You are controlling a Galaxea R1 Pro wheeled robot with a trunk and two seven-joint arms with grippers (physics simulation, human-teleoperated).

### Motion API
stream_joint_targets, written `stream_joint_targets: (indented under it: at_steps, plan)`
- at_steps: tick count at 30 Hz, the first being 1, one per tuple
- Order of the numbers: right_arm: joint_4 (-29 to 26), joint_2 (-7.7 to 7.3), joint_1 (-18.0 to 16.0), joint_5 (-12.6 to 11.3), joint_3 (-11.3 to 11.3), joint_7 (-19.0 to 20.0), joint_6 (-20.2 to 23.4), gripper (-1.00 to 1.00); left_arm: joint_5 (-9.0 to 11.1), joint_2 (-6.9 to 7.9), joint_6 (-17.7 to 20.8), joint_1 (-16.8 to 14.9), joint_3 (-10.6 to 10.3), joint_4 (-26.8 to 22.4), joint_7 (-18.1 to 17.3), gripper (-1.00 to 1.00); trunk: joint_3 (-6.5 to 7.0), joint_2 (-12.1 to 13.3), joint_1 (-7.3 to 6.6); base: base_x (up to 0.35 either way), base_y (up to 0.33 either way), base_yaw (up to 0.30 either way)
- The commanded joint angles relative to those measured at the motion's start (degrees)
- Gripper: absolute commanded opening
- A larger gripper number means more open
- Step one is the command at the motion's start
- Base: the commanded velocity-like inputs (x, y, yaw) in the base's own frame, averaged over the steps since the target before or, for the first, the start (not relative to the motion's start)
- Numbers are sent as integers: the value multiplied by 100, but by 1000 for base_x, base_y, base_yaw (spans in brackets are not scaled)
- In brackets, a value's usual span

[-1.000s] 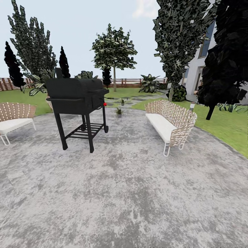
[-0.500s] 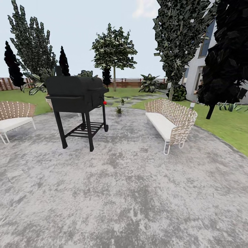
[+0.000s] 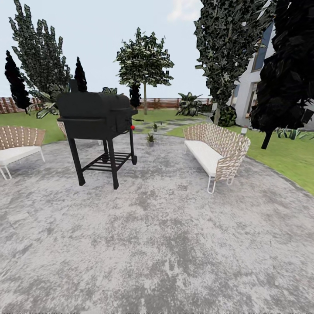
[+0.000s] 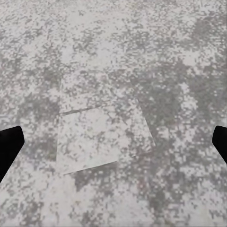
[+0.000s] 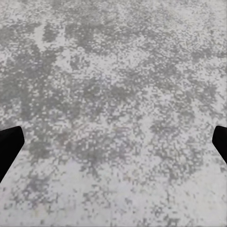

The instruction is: Pick up the pesticide atomizer in the garden and spray insectifuge to fully cover both potted plants in the garden.

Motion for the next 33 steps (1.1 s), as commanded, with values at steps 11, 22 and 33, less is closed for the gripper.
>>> stream_joint_targets:
  at_steps: [11,22,33]
  plan:
    - [18,0,-3,-3,-4,0,-58,100,-4,0,-19,-3,-2,4,-5,100,-303,-445,241,0,0,0]
    - [25,0,-3,-3,-4,-1,-58,100,-4,0,-24,-3,0,4,-5,100,-493,-645,351,0,0,0]
    - [33,0,-3,8,6,0,-64,100,-6,0,-170,-3,15,12,3,100,-554,-645,351,80,0,0]
